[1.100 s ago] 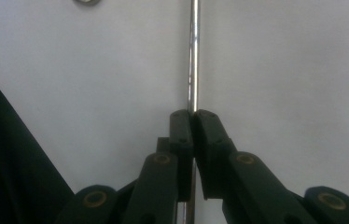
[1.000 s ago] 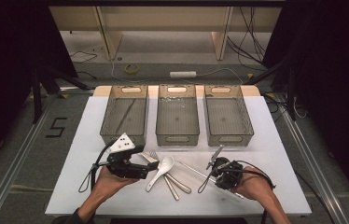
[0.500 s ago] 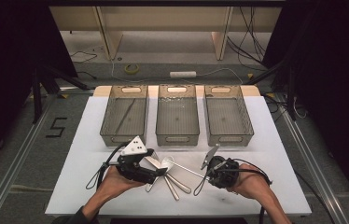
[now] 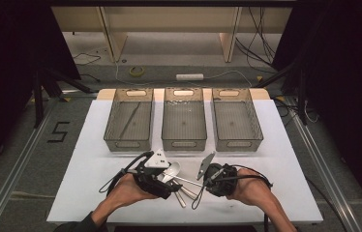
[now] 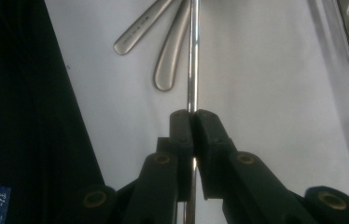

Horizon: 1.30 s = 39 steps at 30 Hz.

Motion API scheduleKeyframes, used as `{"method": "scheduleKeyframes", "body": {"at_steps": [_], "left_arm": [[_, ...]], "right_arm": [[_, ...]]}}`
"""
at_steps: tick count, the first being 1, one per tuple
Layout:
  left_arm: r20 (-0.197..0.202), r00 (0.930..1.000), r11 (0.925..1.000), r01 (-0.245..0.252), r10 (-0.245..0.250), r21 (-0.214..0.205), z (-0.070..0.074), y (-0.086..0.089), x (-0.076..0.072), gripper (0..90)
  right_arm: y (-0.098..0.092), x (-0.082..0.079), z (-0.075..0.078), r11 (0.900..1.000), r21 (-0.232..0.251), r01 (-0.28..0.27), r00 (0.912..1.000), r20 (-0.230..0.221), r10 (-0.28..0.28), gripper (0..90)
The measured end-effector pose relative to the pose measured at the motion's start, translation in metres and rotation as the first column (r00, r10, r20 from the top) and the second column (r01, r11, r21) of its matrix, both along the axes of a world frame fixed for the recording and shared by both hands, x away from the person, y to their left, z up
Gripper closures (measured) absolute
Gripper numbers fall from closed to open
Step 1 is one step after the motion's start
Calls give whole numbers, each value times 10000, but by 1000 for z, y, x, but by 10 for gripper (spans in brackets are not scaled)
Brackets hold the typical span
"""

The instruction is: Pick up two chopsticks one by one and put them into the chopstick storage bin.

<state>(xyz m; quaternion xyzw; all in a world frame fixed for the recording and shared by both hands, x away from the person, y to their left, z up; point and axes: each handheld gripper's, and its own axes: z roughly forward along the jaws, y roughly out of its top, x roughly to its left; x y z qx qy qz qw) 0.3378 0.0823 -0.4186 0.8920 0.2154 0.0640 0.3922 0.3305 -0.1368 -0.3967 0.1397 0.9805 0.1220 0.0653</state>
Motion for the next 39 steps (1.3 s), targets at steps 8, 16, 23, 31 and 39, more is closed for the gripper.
{"method": "scheduleKeyframes", "body": {"at_steps": [8,16,23,31,39], "left_arm": [[-14,9978,9968,656,-656,463,-3,-10,-3,308],[116,9908,9854,1332,-1351,1056,-8,-19,-8,430],[241,9832,9753,1760,-1807,1338,-9,-25,-11,541],[229,9760,9660,2107,-2164,1500,-10,-26,-13,645],[125,9648,9529,2575,-2628,1601,-10,-26,-14,759]], "right_arm": [[8,-4,1,9985,-286,-461,9988,144,465,861],[12,-8,3,9943,-373,-994,9947,230,1003,860],[12,-11,5,9906,-444,-1295,9914,139,1302,860],[13,-12,4,9872,-487,-1518,9882,124,1525,860],[12,-14,3,9832,-423,-1776,9841,-15,1777,859]]}}
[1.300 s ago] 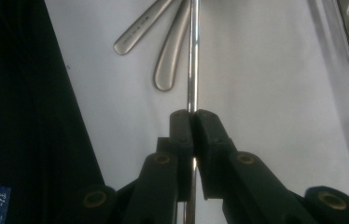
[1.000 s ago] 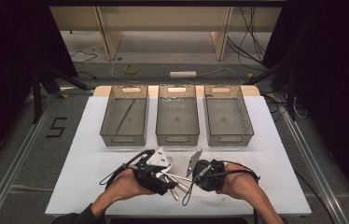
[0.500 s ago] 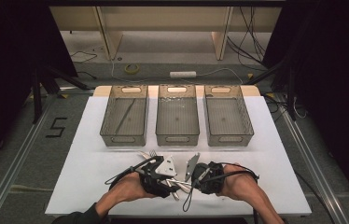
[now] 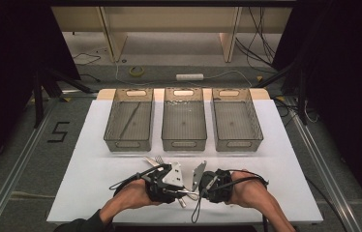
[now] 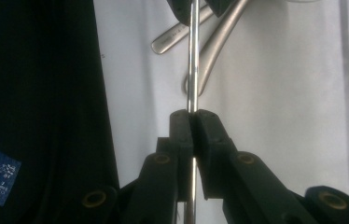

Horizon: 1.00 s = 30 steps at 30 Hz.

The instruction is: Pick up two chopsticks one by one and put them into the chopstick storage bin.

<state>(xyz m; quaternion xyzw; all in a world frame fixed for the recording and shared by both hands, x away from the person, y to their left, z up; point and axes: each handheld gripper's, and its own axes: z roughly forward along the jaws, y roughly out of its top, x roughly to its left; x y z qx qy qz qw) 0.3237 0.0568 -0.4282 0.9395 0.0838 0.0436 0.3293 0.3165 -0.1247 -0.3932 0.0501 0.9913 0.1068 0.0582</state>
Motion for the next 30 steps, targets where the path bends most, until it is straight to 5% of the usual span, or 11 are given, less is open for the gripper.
{"method": "scheduleKeyframes", "body": {"at_steps": [8,13,17,19,25,28,30], "left_arm": [[-555,9966,9982,602,-602,-18,1,-1,-2,851],[-545,9984,9999,121,-122,-8,3,3,1,857],[-510,9972,9983,-558,549,-160,4,9,8,858],[-490,9951,9960,-872,863,-183,4,14,12,858],[-459,9814,9807,-1888,1865,-504,8,29,22,858],[-476,9692,9667,-2449,2418,-749,10,37,27,858],[-422,9615,9574,-2742,2714,-901,13,41,29,858]], "right_arm": [[-4,1,1,9994,210,-257,9996,140,254,809],[-13,7,9,9970,728,270,9994,192,-285,597],[-20,10,17,9792,1670,1151,9919,333,-1222,464],[-23,12,19,9626,2151,1644,9831,444,-1778,413],[-38,23,19,8800,3871,2751,9482,421,-3149,356],[-46,25,18,8193,4842,3070,9245,524,-3775,339],[-53,26,16,7704,5461,3290,9083,403,-4165,335]]}}
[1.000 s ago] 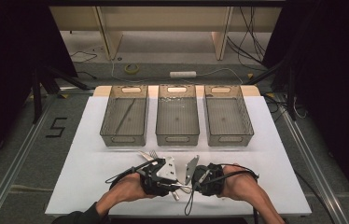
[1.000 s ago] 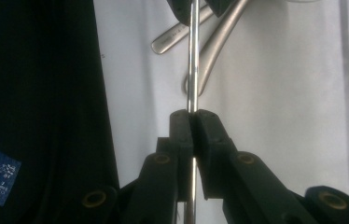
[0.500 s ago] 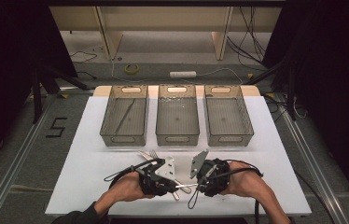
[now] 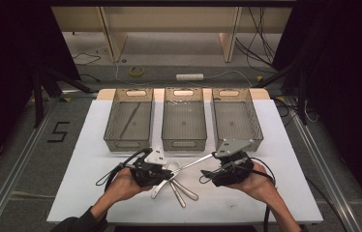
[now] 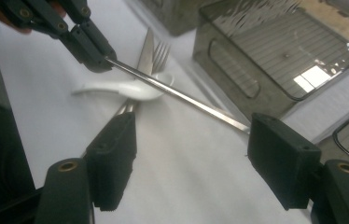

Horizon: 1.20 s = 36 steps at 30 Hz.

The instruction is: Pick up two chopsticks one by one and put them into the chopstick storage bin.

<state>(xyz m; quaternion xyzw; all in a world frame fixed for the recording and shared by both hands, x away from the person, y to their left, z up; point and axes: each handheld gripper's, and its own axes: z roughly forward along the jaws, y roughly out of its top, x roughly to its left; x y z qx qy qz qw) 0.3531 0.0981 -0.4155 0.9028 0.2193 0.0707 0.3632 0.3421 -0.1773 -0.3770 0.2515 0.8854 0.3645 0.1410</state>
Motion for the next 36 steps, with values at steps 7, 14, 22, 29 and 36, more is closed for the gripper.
{"method": "scheduleKeyframes", "body": {"at_steps": [7,14,22,29,36], "left_arm": [[264,9926,9914,-1167,1184,-587,7,15,8,858],[213,9799,9735,-1946,1985,-1200,12,30,20,858],[375,9576,9494,-2775,2857,-1473,19,44,39,858],[509,9217,9138,-3725,3847,-1618,29,61,60,858],[646,8688,8597,-4711,4909,-1975,37,81,83,858]], "right_arm": [[-20,-5,-17,9845,1448,986,9945,215,-1027,277],[-38,-13,-33,9527,2574,1618,9860,-25,-1668,256],[-47,-18,-43,9335,2978,1997,9794,-304,-1998,251],[-44,-23,-46,9430,2739,1890,9816,-259,-1892,249],[-46,-28,-46,9369,2930,1907,9813,-309,-1901,239]]}}
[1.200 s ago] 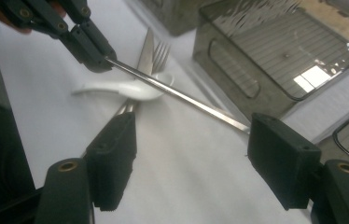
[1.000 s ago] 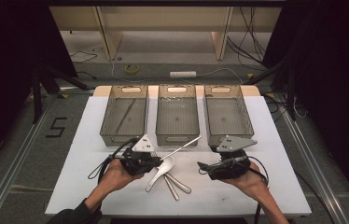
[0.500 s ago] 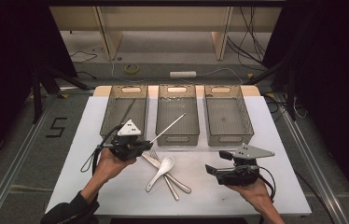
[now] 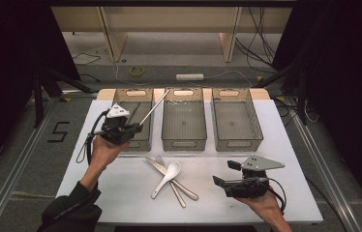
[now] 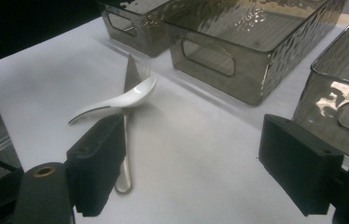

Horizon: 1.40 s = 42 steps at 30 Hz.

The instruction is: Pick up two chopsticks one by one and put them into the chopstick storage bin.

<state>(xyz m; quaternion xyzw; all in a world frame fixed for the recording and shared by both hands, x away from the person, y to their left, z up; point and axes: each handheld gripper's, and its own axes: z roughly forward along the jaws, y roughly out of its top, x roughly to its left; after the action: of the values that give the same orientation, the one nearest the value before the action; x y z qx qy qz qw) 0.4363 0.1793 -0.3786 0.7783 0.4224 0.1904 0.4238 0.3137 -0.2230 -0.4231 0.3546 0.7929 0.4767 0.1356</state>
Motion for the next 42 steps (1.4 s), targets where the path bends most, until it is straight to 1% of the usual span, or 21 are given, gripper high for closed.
{"method": "scheduleKeyframes", "body": {"at_steps": [3,4,10,14,16,18,23,26,29,32,33,36,38,39,40,41,42], "left_arm": [[-70,9989,9989,-455,455,-87,-1,8,12,858],[-120,9984,9984,-561,560,-48,-2,10,17,858],[-460,9934,9944,-1053,1048,-72,-13,18,43,858],[-651,9878,9899,-1414,1417,102,-22,21,56,857],[-740,9855,9881,-1508,1526,291,-25,24,61,857],[-776,9828,9855,-1652,1677,386,-27,27,65,857],[-960,9748,9795,-1998,2013,248,-31,36,71,856],[-1071,9711,9770,-2116,2132,255,-35,39,74,856],[-1222,9667,9744,-2223,2249,340,-40,40,77,854],[-1302,9629,9716,-2324,2363,447,-44,40,80,853],[-1339,9614,9706,-2370,2406,421,-45,40,80,853],[-1487,9586,9697,-2358,2430,644,-47,40,82,851],[-1469,9560,9669,-2471,2541,641,-49,41,82,847],[-1490,9550,9664,-2510,2566,558,-49,41,82,843],[-1518,9559,9679,-2471,2512,459,-49,42,82,819],[-1561,9557,9684,-2461,2494,402,-49,43,82,760],[-1468,9557,9669,-2530,2550,324,-48,43,81,705]], "right_arm": [[0,-2,0,10000,50,-38,10000,-10,38,240],[1,-3,0,10000,43,-75,10000,17,75,239],[4,-4,-1,9997,-29,-230,9997,-36,230,239],[5,-4,-1,9996,-76,-284,9996,-72,283,240],[5,-4,-2,9995,-81,-304,9995,-60,304,240],[5,-4,-1,9995,-82,-308,9995,-43,308,241],[5,-4,-1,9994,-66,-346,9994,-54,345,243],[6,-4,-1,9992,-95,-380,9993,-79,379,245],[7,-4,-2,9991,-140,-389,9992,-18,388,251],[7,-4,-1,9992,-86,-388,9992,-1,388,251],[7,-4,-1,9992,-99,-394,9992,7,394,251],[7,-4,-1,9990,-84,-450,9990,-11,450,251],[7,-4,-1,9986,-52,-521,9986,-33,521,251],[8,-5,-1,9985,-74,-534,9986,-4,534,251],[8,-5,-1,9985,-79,-550,9985,-21,550,251],[8,-5,-1,9983,-80,-575,9983,-23,574,251],[8,-5,-1,9984,-91,-552,9985,-19,552,251]]}}
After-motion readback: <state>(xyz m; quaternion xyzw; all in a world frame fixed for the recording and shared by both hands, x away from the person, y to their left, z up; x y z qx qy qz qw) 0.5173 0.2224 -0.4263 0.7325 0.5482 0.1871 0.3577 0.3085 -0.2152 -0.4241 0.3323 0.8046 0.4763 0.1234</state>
